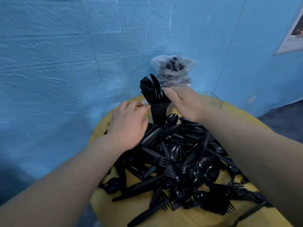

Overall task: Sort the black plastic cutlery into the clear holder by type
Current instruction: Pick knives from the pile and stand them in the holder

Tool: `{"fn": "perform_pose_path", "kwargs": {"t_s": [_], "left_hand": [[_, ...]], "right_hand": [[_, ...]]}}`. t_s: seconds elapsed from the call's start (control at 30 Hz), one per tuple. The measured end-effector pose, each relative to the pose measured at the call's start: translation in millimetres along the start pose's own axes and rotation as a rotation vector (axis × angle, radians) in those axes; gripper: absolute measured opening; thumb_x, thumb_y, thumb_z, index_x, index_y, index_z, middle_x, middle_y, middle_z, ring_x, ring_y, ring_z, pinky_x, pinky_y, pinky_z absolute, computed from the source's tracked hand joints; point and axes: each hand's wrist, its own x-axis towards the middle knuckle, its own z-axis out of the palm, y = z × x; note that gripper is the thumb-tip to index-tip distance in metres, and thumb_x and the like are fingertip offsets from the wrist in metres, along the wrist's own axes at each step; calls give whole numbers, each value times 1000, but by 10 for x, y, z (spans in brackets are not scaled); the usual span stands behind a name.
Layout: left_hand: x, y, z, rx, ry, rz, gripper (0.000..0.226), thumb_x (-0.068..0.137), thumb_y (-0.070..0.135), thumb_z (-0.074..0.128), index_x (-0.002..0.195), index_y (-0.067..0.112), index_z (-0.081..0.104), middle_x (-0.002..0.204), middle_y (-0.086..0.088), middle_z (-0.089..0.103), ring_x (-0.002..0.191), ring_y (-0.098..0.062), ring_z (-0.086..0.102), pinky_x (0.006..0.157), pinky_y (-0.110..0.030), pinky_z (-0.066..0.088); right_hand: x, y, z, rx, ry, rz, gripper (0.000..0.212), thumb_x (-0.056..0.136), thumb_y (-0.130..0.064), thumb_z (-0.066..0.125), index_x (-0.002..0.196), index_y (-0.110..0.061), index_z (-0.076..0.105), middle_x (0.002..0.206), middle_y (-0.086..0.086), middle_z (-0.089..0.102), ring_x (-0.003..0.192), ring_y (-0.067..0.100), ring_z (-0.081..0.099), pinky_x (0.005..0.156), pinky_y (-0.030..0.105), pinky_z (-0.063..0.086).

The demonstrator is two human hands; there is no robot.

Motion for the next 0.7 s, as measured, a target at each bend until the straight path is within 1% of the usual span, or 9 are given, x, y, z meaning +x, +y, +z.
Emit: {"fn": "perform_pose_path", "kwargs": {"t_s": [0.03,0.07,0.1,0.13,0.23,0.37,0.43,0.57,0.7], "left_hand": [[-31,13,3,-17,3,-3,45,98,36,40,143,33,38,139,7,42,128,-20,29,102,-40,31],[-72,38,3,-32,7,0,45,98,37,40,143,33,38,140,8,41,128,-19,28,103,-39,31],[-121,72,-2,-48,9,7,45,98,38,40,143,32,38,140,8,41,129,-18,28,103,-38,30],[-181,117,-11,-66,6,16,45,98,38,40,143,32,39,140,8,41,129,-18,28,104,-37,30],[-425,290,-36,-106,-19,42,46,97,43,38,142,32,41,140,11,42,130,-15,29,106,-37,32],[-767,531,-32,-99,-122,61,52,95,53,29,143,35,38,146,13,36,135,-14,23,110,-39,26],[-895,633,-4,-69,-185,83,55,94,58,25,144,37,35,149,14,32,137,-15,19,109,-41,23],[-1043,792,29,-21,-257,114,57,93,62,21,143,39,34,150,18,29,138,-12,16,108,-41,21],[-1085,876,19,-10,-262,117,55,93,62,22,142,40,35,149,18,29,138,-12,15,110,-41,19]], "right_hand": [[-47,23,-12,-18,25,-22,40,104,-29,28,90,-10,61,91,9,65,91,26,55,88,35,37],[-110,27,-36,-43,51,-14,38,103,-29,30,111,-9,62,112,10,65,107,26,53,97,35,35],[-184,26,-71,-62,66,18,39,103,-30,32,128,-12,56,129,7,58,120,22,47,103,31,30],[-272,36,-102,-71,70,47,40,102,-31,35,136,-16,49,136,2,53,125,17,42,103,27,26],[-640,108,-148,-112,114,85,39,98,-29,43,136,-23,49,133,-3,54,117,13,42,93,23,27],[-1215,219,-185,-146,118,144,34,94,-23,49,127,-23,58,123,-5,62,115,19,47,94,30,36],[-1489,294,-187,-182,92,172,30,94,-19,50,121,-23,63,116,-7,65,111,20,48,89,29,39],[-1867,422,-181,-246,74,239,27,94,-20,52,117,-24,65,111,-7,65,102,17,42,79,25,32],[-1988,447,-207,-306,92,261,25,93,-26,55,116,-23,66,111,-5,65,104,18,44,80,22,28]]}}
